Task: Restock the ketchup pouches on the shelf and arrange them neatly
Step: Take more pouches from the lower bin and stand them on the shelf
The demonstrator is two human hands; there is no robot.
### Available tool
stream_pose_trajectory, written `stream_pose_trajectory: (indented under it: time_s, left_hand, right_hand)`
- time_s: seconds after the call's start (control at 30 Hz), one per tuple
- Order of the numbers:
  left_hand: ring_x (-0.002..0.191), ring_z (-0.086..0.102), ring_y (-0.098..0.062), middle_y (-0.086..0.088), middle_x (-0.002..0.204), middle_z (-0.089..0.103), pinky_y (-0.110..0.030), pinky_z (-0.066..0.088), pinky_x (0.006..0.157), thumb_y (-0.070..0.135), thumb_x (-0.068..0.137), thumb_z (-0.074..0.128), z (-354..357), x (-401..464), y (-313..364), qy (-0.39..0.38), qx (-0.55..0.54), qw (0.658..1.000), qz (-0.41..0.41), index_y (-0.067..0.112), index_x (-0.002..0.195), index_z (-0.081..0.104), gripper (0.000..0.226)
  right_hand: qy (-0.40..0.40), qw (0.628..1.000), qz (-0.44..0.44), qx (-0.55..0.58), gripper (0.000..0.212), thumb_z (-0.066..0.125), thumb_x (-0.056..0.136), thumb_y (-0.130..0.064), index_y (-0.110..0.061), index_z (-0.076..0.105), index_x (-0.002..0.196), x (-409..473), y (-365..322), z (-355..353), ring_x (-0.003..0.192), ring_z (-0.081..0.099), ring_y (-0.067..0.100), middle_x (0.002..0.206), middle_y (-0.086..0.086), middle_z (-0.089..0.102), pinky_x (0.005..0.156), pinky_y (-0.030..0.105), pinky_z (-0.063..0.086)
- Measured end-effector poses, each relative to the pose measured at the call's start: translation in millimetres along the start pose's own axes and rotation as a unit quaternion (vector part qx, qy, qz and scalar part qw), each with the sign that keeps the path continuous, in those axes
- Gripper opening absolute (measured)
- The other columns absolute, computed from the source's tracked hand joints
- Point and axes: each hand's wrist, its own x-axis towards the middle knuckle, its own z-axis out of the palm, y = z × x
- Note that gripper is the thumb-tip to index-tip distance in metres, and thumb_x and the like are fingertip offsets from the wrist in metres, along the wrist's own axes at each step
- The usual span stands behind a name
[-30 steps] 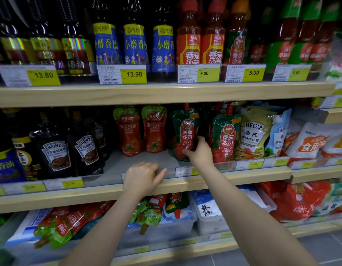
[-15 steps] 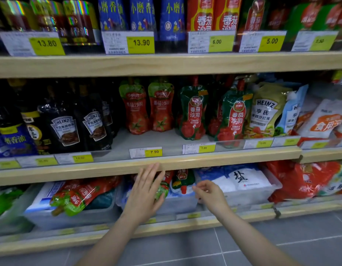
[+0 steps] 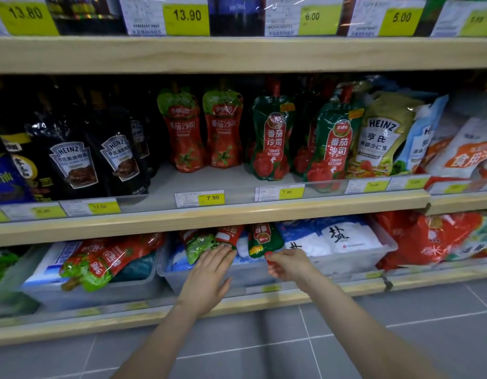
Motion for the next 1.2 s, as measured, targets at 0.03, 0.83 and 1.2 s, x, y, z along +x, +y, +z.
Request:
stream_pose_trajectory:
  time_s: [0.03, 0.83, 1.2]
  left_hand:
    - [0.118, 0.056, -0.026, -0.008, 0.128, 0.059, -0.051, 0.042, 0.098, 0.025, 0.067, 0.077, 1, 0, 1, 0.005, -0.002, 1.000, -0.002, 0.010, 0.126, 0.057, 0.063]
    - [0.145, 0.001, -0.023, -0.006, 0.158, 0.005, -0.041, 0.007, 0.118, 0.033, 0.087, 0.057, 20, 98, 93, -0.118, -0.036, 0.992, 0.000, 0.019, 0.149, 0.004, 0.083]
    - [0.136, 0.023, -0.023, -0.003, 0.149, 0.026, -0.041, 0.022, 0.113, 0.035, 0.070, 0.075, 1, 98, 93, -0.038, -0.088, 0.995, -0.004, 0.025, 0.148, 0.013, 0.100]
  right_hand:
    - [-0.008, 1.000, 0.001, -0.013, 0.016, 0.065, 0.083, -0.006, -0.003, 0.058, 0.068, -6, 0, -12, 0.037, 0.054, 0.010, 0.053, 0.009, 0.057, 0.043, 0.020, 0.049]
    - [0.100, 0.981, -0.013, 0.163, 0.046, 0.061, 0.086, -0.001, 0.000, 0.035, 0.124, -26, 8, -91, 0.065, 0.058, 0.018, 0.090, 0.019, 0.056, 0.054, 0.023, 0.055]
    - [0.042, 0.966, -0.150, -0.207, 0.019, 0.057, 0.089, -0.009, 0.000, 0.067, 0.102, -51, -31, -119, 0.060, 0.049, 0.007, 0.074, 0.003, 0.064, 0.055, 0.014, 0.039]
